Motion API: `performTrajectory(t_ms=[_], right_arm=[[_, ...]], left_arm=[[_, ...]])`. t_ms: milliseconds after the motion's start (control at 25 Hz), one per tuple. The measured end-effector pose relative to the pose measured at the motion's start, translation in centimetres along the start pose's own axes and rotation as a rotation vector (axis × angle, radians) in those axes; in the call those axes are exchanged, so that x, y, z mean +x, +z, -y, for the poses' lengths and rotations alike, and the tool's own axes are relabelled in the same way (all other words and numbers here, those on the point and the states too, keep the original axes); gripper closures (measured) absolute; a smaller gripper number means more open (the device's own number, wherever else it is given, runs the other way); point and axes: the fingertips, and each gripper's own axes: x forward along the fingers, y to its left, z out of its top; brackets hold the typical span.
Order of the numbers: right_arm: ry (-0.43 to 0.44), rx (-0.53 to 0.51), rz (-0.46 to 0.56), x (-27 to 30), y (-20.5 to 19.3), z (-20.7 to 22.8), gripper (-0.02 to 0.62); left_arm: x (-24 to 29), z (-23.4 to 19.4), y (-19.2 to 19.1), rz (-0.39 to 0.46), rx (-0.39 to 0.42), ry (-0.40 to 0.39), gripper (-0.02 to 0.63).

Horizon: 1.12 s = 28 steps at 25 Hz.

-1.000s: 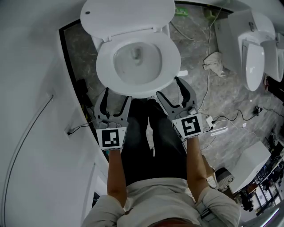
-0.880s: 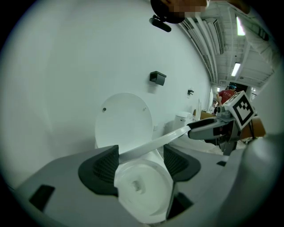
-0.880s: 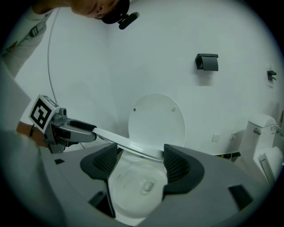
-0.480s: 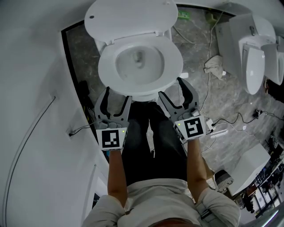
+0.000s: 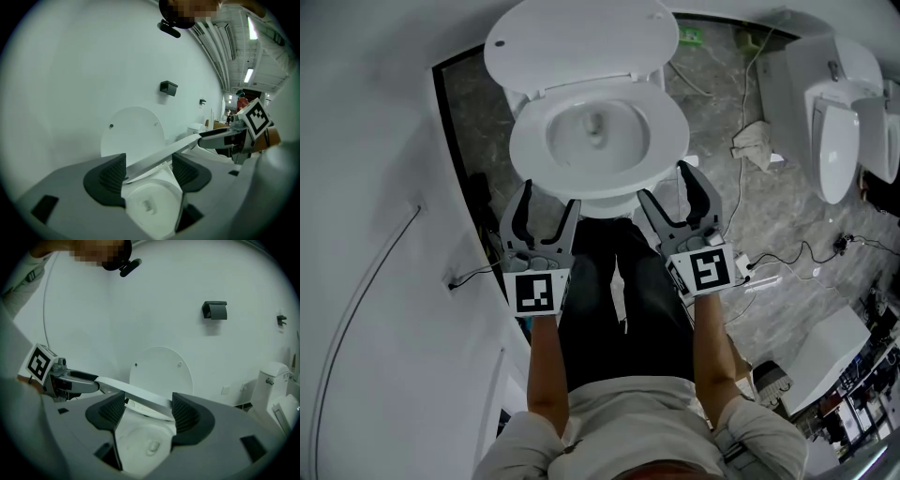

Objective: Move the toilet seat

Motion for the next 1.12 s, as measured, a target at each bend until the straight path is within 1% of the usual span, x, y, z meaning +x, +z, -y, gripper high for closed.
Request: performTrajectory(t_ms=[480,640,840,1000,1120], right_arm=[[0.005,-0.017,0.0,1.1,1.6,0.5,0.261],[0.007,-0.013,0.008,1.5,2.3,0.8,0.261],[0.006,-0.006,0.012,2.0,2.9,1.2,0.261],[0.005,0.002,0.016,2.5,3.9,1.7,0.262],[0.004,0.006,0.021,2.9,4.5,1.9,0.264]], left_arm=[[0.5,-0.5,1.5,0.005,-0.008,0.014,0.291],[0.8,-0.9,1.9,0.01,0.007,0.014,0.291],[1.5,-1.0,2.9,0.018,-0.019,0.011,0.3],[1.9,-1.4,3.5,0.027,0.025,0.007,0.308],[2.3,-1.7,4.1,0.03,0.023,0.003,0.31]])
